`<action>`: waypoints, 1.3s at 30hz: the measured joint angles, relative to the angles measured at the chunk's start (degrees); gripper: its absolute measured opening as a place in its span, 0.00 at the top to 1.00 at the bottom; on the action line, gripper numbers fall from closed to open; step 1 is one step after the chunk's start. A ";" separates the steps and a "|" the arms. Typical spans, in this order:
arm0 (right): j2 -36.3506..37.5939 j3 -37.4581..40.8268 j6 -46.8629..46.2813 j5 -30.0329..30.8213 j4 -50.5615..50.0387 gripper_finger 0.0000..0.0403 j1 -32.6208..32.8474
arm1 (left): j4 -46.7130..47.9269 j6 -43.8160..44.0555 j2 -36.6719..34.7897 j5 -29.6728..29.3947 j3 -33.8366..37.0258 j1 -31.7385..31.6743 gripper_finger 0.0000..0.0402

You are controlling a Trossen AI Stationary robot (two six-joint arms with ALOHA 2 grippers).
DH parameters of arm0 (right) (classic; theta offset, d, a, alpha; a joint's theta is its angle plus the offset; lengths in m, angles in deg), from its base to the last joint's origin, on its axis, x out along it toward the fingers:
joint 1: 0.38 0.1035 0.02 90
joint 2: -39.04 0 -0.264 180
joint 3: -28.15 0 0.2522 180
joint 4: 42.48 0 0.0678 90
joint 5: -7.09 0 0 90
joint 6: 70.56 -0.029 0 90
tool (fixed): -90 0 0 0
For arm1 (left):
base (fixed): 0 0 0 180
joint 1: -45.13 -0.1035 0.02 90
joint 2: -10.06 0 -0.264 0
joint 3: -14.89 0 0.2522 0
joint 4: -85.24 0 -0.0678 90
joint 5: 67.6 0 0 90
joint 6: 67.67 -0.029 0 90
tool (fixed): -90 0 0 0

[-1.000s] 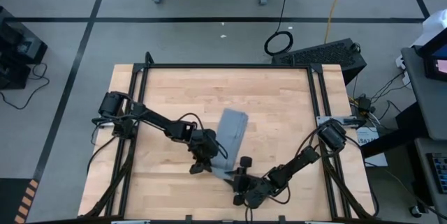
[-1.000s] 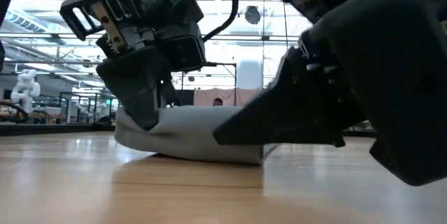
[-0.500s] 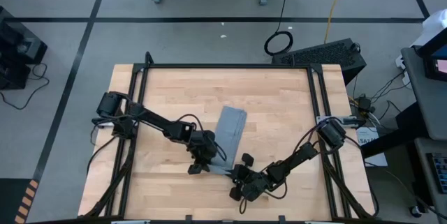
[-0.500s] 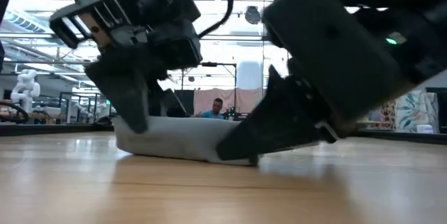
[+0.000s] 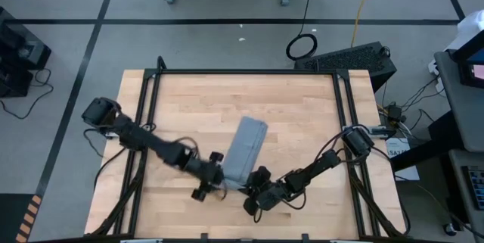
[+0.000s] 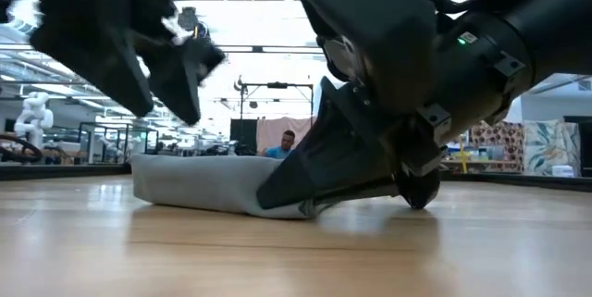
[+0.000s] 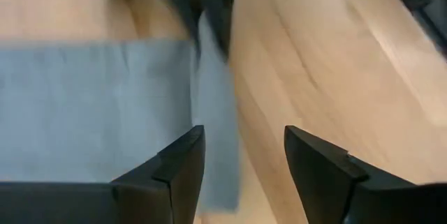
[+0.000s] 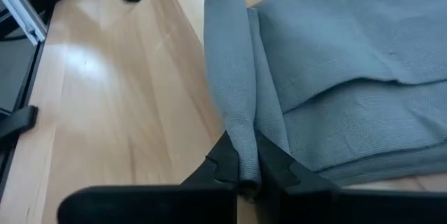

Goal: Roll towel
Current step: Roll the gray towel on the table

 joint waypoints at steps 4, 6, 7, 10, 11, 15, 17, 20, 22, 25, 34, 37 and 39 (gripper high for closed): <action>-0.05 0.03 -2.04 -0.05 -0.37 0.98 -0.05 | -1.62 -2.93 2.21 -14.71 -0.02 7.36 0.50; -0.09 0.07 -2.52 -0.25 -0.27 0.98 -0.03 | -0.90 -3.59 3.76 -21.80 0.07 9.68 0.50; -0.09 0.07 -2.66 -0.87 -0.26 0.98 -0.09 | -1.57 -3.71 4.64 -24.70 0.07 10.44 0.50; -0.08 0.11 -3.76 -2.07 -0.23 0.98 -0.47 | -2.01 -4.14 6.99 -29.04 0.00 11.16 0.50; -0.04 0.11 -4.45 -2.32 -0.22 0.98 -0.53 | -2.57 -4.10 7.66 -29.30 0.02 10.91 0.50; -0.02 0.11 -4.98 -2.42 0.04 0.98 -0.55 | -4.04 -4.02 9.40 -26.53 0.02 9.66 0.53; -0.02 0.17 -4.90 -2.45 0.53 0.98 -0.53 | -4.23 -3.74 9.89 -25.85 0.02 9.07 0.57; -0.02 0.19 -4.74 -2.63 0.76 0.98 -0.53 | -4.46 -3.71 9.99 -25.06 0.02 8.11 0.64; -0.02 0.20 -4.07 -2.86 0.91 0.98 -0.50 | -4.43 -3.69 10.04 -22.53 0.02 7.16 0.71; -0.04 0.20 -1.07 -3.43 1.29 0.97 -0.33 | -4.85 -3.48 10.04 -17.29 0.02 5.33 0.83; 3.08 0.48 16.93 -1.96 -0.46 0.76 1.74 | -5.11 0.76 9.99 2.21 -0.15 -2.10 0.95; 5.09 0.52 22.86 0.49 -1.65 0.64 3.59 | -4.86 2.63 9.99 9.06 -0.13 -4.72 0.95; 5.84 0.43 25.87 3.32 -1.43 0.57 5.34 | -4.58 4.35 9.99 14.30 -0.07 -6.35 0.96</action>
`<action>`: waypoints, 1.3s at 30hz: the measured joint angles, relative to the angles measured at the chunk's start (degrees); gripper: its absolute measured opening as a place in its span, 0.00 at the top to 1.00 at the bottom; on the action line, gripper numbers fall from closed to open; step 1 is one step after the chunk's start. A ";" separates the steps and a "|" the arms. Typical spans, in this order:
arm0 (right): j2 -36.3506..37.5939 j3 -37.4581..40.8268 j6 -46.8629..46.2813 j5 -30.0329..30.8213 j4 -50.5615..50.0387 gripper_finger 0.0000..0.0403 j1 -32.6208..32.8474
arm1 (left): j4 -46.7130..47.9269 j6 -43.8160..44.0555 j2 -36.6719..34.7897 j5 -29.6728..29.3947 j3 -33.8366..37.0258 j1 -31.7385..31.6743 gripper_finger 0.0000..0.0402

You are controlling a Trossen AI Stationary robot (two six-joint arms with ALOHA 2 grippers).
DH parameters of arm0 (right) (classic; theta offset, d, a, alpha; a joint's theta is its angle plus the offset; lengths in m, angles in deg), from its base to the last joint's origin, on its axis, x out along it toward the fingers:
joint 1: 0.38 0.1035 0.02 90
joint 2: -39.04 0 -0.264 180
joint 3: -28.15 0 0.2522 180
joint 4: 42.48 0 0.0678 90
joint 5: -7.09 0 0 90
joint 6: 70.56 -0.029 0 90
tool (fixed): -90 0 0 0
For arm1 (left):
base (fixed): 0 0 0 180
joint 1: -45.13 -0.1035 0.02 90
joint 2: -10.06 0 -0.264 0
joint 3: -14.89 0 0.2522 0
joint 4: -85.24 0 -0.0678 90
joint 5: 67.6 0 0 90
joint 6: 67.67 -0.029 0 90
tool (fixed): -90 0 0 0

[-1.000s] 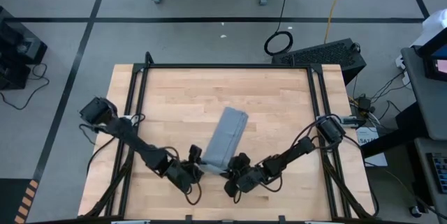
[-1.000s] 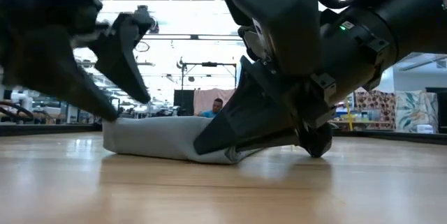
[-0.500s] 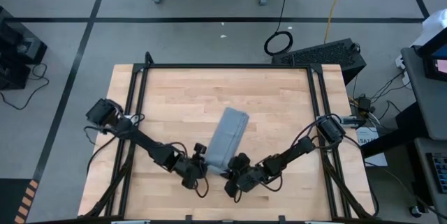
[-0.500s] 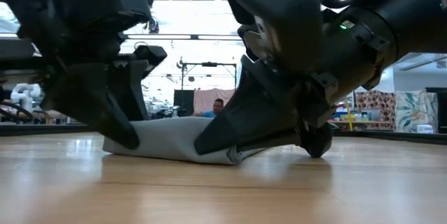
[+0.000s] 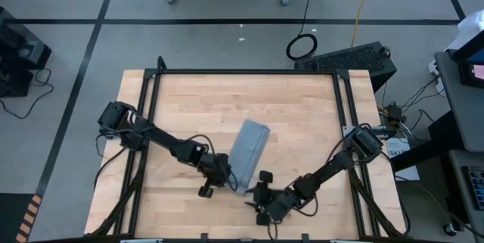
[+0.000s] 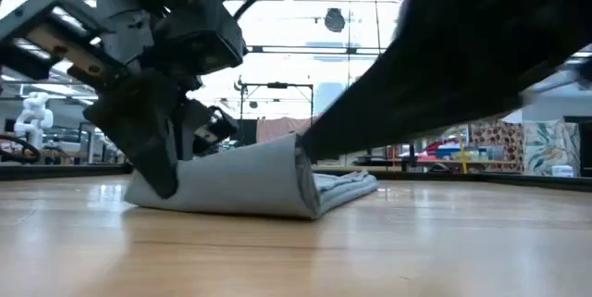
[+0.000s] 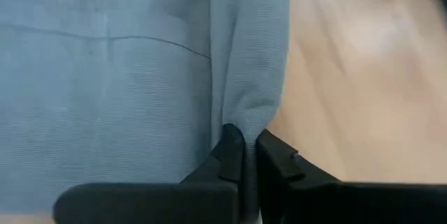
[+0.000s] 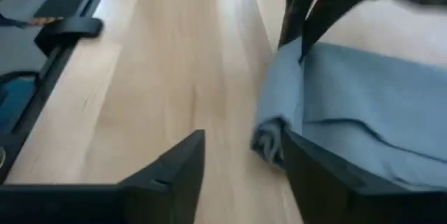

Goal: Roll towel
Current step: Roll the gray towel on the table

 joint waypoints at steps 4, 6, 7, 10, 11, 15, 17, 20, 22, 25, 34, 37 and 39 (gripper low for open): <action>-0.47 0.02 4.32 7.96 1.64 0.46 3.59 | 0.50 2.94 0.04 9.58 0.13 -2.54 0.96; -1.28 -0.10 6.38 10.46 4.67 0.42 4.58 | 0.24 4.48 0.04 11.19 0.13 -3.64 0.96; -2.10 -0.10 8.09 11.19 7.26 0.41 4.81 | 0.08 5.21 0.04 11.40 0.13 -3.98 0.96; -5.61 -0.48 17.02 11.50 17.13 0.39 4.80 | -0.24 5.68 0.04 11.40 0.13 -4.51 0.96; -6.77 -0.96 20.30 11.69 19.62 0.39 4.58 | -0.36 5.67 0.04 11.50 0.13 -4.51 0.96; -9.76 -3.69 27.57 14.80 21.67 0.40 3.38 | -0.38 5.65 0.07 11.99 0.13 -4.42 0.96; -10.39 -4.47 28.08 15.79 21.42 0.41 2.61 | -0.43 5.65 0.07 12.12 0.13 -4.36 0.96; -10.61 -4.73 25.47 15.81 20.65 0.43 1.62 | -0.51 5.65 0.07 12.20 0.13 -4.36 0.96; -10.61 -4.75 20.96 15.82 17.62 0.44 1.26 | -0.67 5.63 0.07 12.20 0.13 -4.36 0.96; -10.63 -4.73 16.55 14.79 13.96 0.46 1.06 | -0.73 5.64 0.07 12.20 0.12 -4.36 0.96; -10.61 -4.75 17.25 15.47 15.30 0.47 1.58 | -0.63 5.54 0.07 12.23 0.11 -4.36 0.96; -10.62 -4.75 12.86 13.13 12.60 0.47 1.03 | -0.63 5.54 0.09 12.23 0.11 -4.36 0.96; -10.63 -4.75 10.75 12.90 11.49 0.47 0.95 | -0.65 5.54 0.09 12.18 0.11 -4.36 0.96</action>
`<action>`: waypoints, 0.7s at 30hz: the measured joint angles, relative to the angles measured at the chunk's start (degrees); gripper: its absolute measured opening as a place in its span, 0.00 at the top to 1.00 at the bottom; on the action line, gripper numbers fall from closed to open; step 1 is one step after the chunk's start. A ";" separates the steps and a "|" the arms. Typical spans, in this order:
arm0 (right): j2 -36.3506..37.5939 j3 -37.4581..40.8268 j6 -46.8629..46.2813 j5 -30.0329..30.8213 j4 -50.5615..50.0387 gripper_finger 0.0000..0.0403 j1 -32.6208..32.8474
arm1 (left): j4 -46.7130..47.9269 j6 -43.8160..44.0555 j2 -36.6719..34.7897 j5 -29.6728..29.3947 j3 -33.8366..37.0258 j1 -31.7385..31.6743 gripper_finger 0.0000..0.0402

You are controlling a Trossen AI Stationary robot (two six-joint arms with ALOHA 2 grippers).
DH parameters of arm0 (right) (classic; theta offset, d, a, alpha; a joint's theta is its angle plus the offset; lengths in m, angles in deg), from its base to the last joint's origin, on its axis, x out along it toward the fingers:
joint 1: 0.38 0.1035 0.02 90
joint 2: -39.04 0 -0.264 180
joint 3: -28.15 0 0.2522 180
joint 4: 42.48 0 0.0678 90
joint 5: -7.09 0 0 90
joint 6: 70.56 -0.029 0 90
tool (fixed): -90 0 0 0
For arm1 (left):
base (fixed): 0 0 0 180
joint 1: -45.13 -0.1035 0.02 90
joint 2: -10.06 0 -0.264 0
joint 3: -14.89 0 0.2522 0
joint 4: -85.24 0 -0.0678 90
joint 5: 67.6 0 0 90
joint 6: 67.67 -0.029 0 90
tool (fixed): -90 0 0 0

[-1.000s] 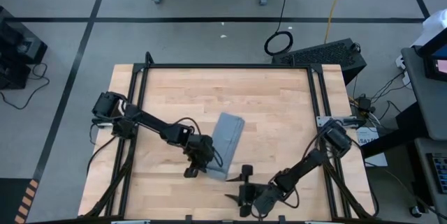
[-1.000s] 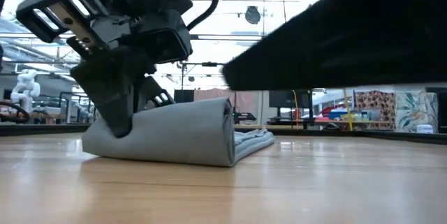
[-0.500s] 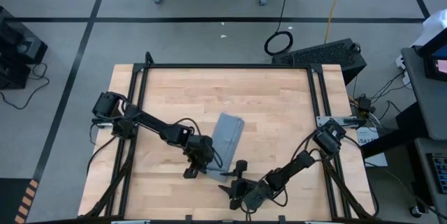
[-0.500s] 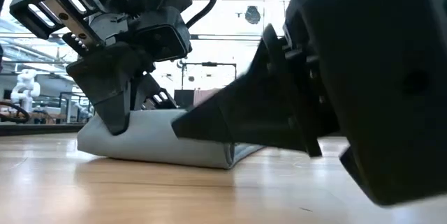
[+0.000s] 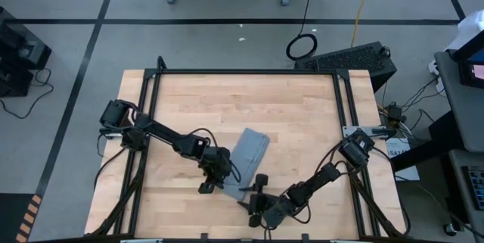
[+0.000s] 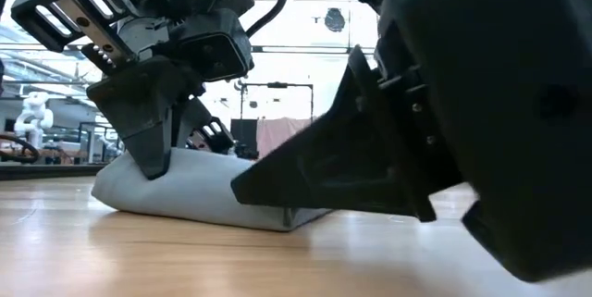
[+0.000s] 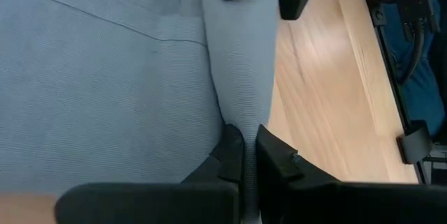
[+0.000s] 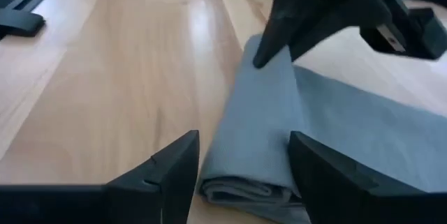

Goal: Roll towel
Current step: Roll the gray towel on the table

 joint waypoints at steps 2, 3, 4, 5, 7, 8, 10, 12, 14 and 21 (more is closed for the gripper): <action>0.02 0.00 -1.72 -0.01 -1.19 0.47 0.01 | -0.06 -0.10 0.00 -0.89 0.00 0.00 0.96; 0.02 -0.01 -2.45 -0.02 -1.93 0.47 0.04 | -0.10 -0.13 0.00 -1.68 0.00 0.00 0.96; 0.02 0.00 -3.13 -0.07 -2.35 0.47 0.04 | -0.14 -0.15 0.00 -2.62 0.00 0.00 0.95; 0.02 0.00 -3.89 -0.16 -2.64 0.47 0.04 | -0.28 -0.17 0.00 -3.70 0.00 0.00 0.94; -0.11 -0.02 -5.79 -0.18 -3.23 0.48 0.04 | -0.89 -0.30 0.00 -6.25 0.00 0.02 0.90; -0.37 -0.02 -6.79 -0.10 -3.37 0.49 0.04 | -1.23 -0.31 0.00 -7.42 0.00 0.04 0.88; -1.38 -0.04 -8.30 -0.12 -2.97 0.52 0.06 | -2.55 -0.32 0.00 -8.90 0.00 0.00 0.83; -2.20 -0.17 -10.15 -0.15 -2.49 0.57 -0.01 | -4.75 -0.21 -0.01 -9.71 0.00 0.00 0.76; -2.94 -0.29 -11.78 0.25 -2.18 0.62 -0.07 | -5.23 -0.08 -0.46 -9.82 -0.02 0.00 0.70; -3.39 -0.22 -8.47 0.26 -2.73 0.76 0.17 | 2.87 -2.73 -7.51 -9.52 -0.13 0.81 0.49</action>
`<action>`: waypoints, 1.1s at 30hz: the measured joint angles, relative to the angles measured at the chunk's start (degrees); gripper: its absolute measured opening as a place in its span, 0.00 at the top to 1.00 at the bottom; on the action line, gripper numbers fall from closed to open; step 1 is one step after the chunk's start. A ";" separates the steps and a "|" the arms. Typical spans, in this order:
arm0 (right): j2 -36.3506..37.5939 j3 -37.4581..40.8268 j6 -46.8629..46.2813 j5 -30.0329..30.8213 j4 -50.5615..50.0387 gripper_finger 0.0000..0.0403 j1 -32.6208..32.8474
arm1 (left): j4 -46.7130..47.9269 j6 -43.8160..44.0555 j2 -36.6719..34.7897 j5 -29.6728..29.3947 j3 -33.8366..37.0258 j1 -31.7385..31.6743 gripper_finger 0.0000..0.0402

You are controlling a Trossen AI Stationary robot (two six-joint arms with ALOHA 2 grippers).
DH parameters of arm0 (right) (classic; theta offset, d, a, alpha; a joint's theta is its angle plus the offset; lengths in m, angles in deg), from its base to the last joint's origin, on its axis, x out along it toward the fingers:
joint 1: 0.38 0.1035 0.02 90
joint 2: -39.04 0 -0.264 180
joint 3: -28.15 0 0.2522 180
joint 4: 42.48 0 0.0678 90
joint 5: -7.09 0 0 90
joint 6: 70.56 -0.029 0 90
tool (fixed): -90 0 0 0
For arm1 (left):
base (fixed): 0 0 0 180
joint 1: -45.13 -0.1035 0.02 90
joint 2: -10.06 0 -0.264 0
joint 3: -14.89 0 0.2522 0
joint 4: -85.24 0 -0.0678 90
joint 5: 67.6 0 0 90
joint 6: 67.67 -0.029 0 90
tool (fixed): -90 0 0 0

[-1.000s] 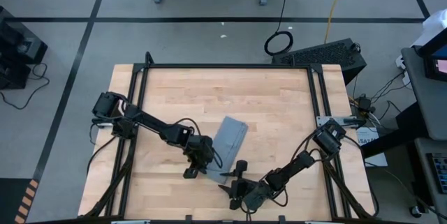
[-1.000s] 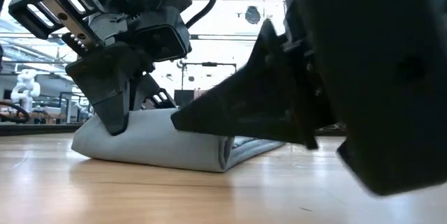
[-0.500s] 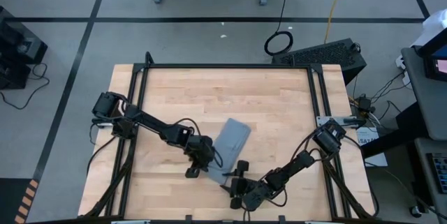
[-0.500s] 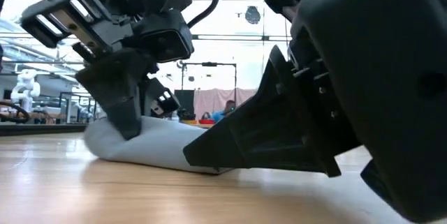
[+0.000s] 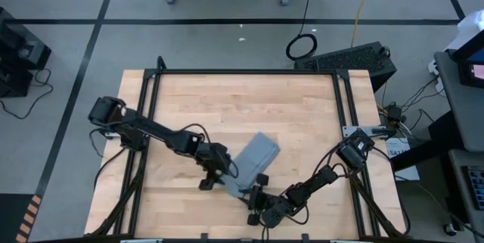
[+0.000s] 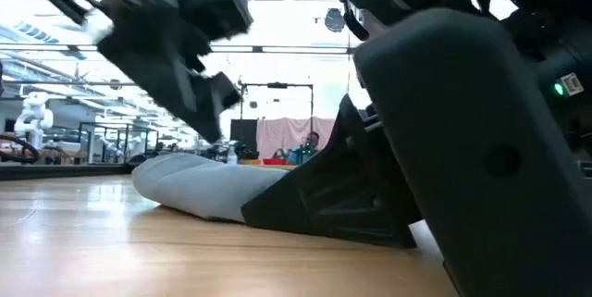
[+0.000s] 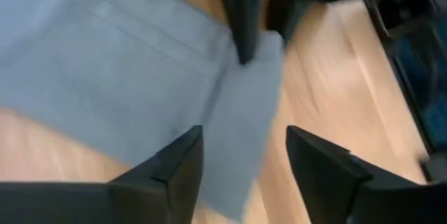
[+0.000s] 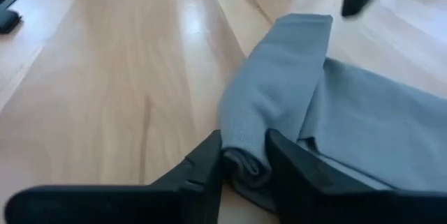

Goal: Roll towel
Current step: Roll the gray towel on the table

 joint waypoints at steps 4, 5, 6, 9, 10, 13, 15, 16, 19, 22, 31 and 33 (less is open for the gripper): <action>-0.04 -0.02 4.11 -1.52 0.18 0.80 -0.29 | 4.27 -3.99 -2.87 -8.95 0.04 5.56 0.42; -0.06 -0.02 4.97 -2.03 0.11 0.80 -0.57 | 4.56 -5.52 -2.87 -13.28 0.04 7.46 0.41; -0.07 -0.02 5.38 -2.42 0.11 0.81 -0.82 | 4.62 -7.16 -2.54 -17.48 0.04 9.38 0.40; -0.11 0.05 4.77 -3.20 0.12 0.81 -1.35 | 4.46 -12.49 -0.55 -25.55 0.10 14.59 0.36; -0.13 0.09 4.37 -3.57 0.22 0.81 -1.47 | 4.11 -13.50 0.13 -27.72 0.13 15.96 0.34; -0.17 0.11 2.36 -3.79 1.14 0.81 -1.45 | 2.89 -15.21 1.81 -32.70 0.13 18.76 0.29; -0.17 0.13 1.94 -3.88 2.05 0.81 -1.16 | 1.22 -15.72 3.12 -35.21 0.13 19.58 0.26; -0.25 0.15 2.12 -3.88 2.85 0.81 -1.14 | 1.01 -15.79 3.62 -35.64 0.13 19.64 0.26; -0.27 0.20 2.07 -4.29 3.54 0.81 -1.15 | 0.11 -16.21 5.21 -35.16 0.13 18.79 0.27; -0.28 0.20 1.67 -4.33 3.89 0.81 -1.16 | 0.27 -18.02 7.12 -33.72 0.02 17.42 0.33; 0.05 0.20 1.06 -5.43 4.34 0.78 -0.88 | -0.49 -20.92 7.75 -28.83 0.04 16.82 0.81; 1.01 0.24 1.21 -6.14 3.04 0.74 -0.48 | -0.66 -20.81 7.75 -27.70 0.04 16.76 0.92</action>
